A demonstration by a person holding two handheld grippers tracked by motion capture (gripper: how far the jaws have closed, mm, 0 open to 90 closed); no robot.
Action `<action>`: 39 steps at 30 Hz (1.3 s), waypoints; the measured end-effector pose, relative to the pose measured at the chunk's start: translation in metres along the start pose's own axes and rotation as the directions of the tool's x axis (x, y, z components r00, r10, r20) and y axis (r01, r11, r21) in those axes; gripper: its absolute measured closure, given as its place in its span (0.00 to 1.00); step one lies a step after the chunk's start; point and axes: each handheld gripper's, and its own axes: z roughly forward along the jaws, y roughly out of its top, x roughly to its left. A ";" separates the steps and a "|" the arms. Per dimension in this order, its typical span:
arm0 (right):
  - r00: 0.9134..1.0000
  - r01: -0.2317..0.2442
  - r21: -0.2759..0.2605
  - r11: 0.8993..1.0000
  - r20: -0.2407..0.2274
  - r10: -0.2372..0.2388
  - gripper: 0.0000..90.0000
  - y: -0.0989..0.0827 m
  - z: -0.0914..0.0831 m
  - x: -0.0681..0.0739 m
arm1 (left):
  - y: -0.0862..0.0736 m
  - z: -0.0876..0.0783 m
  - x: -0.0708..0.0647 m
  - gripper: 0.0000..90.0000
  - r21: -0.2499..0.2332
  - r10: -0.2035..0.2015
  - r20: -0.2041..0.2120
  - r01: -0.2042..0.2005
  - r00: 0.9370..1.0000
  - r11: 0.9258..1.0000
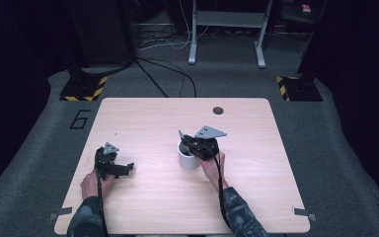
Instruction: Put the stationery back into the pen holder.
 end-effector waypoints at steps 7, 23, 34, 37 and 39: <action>1.000 0.010 0.026 1.000 0.003 -0.010 0.88 -0.006 -0.005 0.002 | 0.000 0.000 0.000 0.00 0.000 0.000 0.000 0.000 1.000 1.000; 1.000 -0.011 0.030 0.999 0.027 0.011 0.34 -0.005 -0.053 -0.002 | 0.000 0.000 0.000 0.00 -0.002 -0.002 -0.001 0.002 1.000 1.000; 0.995 -0.061 0.079 0.995 0.079 0.055 0.19 -0.023 -0.100 -0.018 | 0.000 0.000 0.000 0.00 0.000 0.000 -0.001 0.000 1.000 1.000; 0.993 -0.077 0.110 0.991 0.102 0.066 0.17 -0.033 -0.113 -0.023 | 0.000 0.000 0.000 0.00 0.000 -0.001 -0.001 0.001 1.000 1.000; 0.991 -0.089 0.134 0.987 0.112 0.074 0.16 -0.039 -0.120 -0.026 | 0.000 0.000 0.000 0.00 0.000 0.000 -0.001 0.000 1.000 1.000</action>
